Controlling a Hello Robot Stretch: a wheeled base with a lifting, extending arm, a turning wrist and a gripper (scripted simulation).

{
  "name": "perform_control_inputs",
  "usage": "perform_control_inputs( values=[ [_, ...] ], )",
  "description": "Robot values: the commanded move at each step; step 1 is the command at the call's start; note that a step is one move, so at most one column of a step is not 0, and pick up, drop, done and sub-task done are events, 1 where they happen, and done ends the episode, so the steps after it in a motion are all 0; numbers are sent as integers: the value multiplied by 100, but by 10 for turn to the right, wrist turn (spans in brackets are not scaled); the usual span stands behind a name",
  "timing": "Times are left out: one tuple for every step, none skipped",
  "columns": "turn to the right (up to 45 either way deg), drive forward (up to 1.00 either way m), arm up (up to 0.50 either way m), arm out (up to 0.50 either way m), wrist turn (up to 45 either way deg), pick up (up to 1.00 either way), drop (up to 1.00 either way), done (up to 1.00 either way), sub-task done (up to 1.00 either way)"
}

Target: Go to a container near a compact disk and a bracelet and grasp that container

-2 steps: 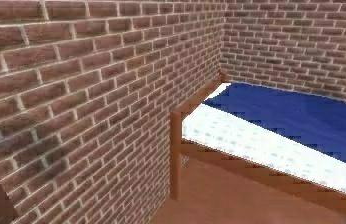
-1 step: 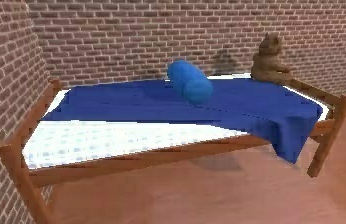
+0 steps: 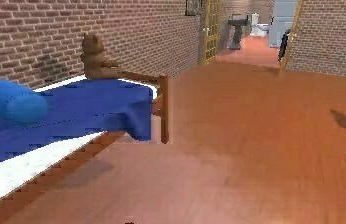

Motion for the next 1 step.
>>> perform_control_inputs(
  values=[
    [450,0,0,0,0,0,0,0,0]
  ],
)
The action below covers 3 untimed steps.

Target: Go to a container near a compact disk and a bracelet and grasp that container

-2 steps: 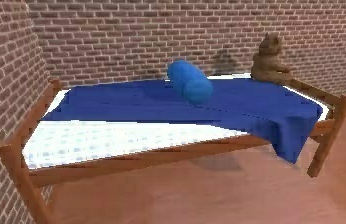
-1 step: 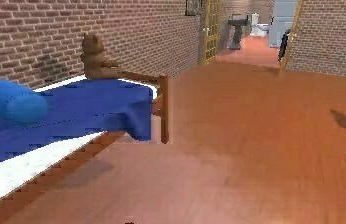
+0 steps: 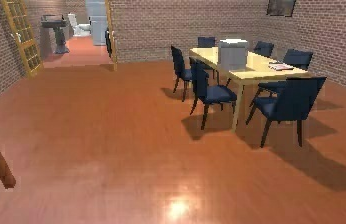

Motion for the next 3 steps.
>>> perform_control_inputs(
  values=[
    [270,0,0,0,0,0,0,0,0],
    [0,60,0,0,0,0,0,0,0],
    [-420,0,0,0,0,0,0,0,0]
  ],
)
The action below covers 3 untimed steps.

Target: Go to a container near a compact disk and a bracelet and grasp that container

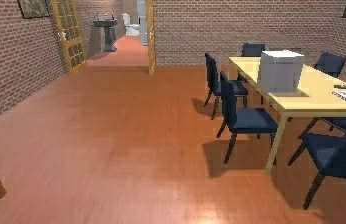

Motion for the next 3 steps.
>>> perform_control_inputs(
  values=[
    [0,100,0,0,0,0,0,0,0],
    [0,100,0,0,0,0,0,0,0],
    [0,100,0,0,0,0,0,0,0]
  ],
)
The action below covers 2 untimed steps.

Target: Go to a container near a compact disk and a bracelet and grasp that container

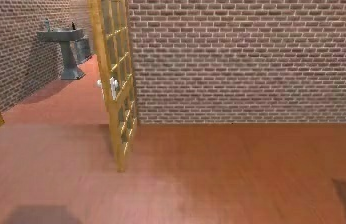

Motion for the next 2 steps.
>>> perform_control_inputs(
  values=[
    [360,0,0,0,0,0,0,0,0],
    [30,0,0,0,0,0,0,0,0]
  ],
)
